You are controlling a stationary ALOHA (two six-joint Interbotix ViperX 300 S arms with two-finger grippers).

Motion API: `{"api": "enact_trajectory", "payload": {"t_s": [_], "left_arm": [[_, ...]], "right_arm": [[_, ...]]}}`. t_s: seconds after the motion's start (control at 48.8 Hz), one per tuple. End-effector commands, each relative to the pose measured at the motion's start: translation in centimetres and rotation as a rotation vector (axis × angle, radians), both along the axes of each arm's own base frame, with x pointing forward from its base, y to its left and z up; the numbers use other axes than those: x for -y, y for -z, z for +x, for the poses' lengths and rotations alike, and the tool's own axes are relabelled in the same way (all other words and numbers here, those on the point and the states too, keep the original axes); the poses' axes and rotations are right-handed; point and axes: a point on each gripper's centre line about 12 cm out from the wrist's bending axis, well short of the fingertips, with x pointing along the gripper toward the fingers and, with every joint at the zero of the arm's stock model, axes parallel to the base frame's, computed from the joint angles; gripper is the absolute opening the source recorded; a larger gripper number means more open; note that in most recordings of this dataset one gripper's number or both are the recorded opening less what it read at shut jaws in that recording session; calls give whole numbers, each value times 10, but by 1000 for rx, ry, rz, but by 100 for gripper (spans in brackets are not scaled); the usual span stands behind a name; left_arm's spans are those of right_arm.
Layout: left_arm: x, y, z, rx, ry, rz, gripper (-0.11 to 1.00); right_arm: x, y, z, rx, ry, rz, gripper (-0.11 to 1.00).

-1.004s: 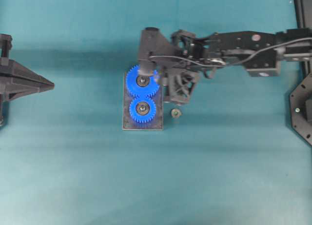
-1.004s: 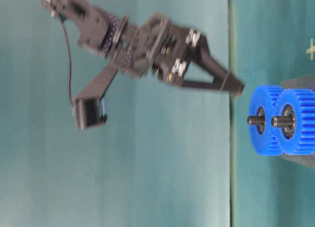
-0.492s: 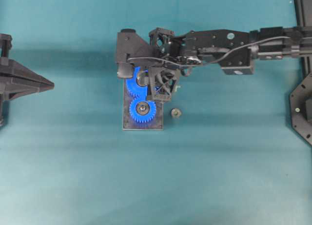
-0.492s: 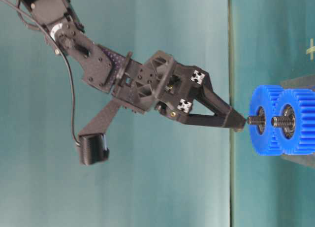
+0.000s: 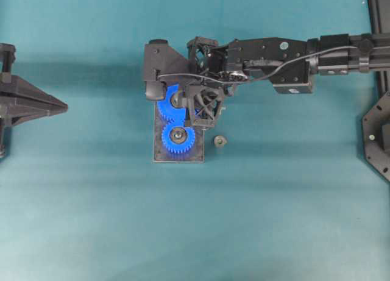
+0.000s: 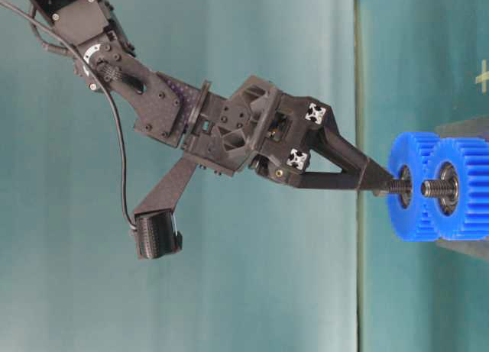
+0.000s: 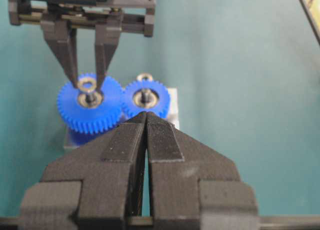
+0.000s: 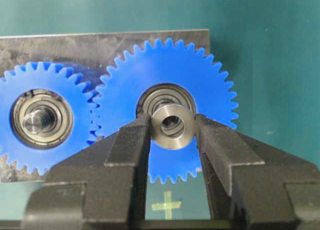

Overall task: Insert the washer onto the shaft.
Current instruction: 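Carry the washer over the upper gear shaft and lower it on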

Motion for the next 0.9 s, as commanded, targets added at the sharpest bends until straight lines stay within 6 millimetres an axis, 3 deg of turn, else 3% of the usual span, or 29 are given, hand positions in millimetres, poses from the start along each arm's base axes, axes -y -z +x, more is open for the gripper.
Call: {"api": "enact_trajectory", "payload": {"t_s": [0.0,0.881], "left_arm": [[0,-4,1,12,-2,0,1],[0,-2,-3,17,-2,-2,1]], "right_arm": [[-2,-14,6,43,-17,-12,32],[-2,-8,10,29,-5,-1,32]]}}
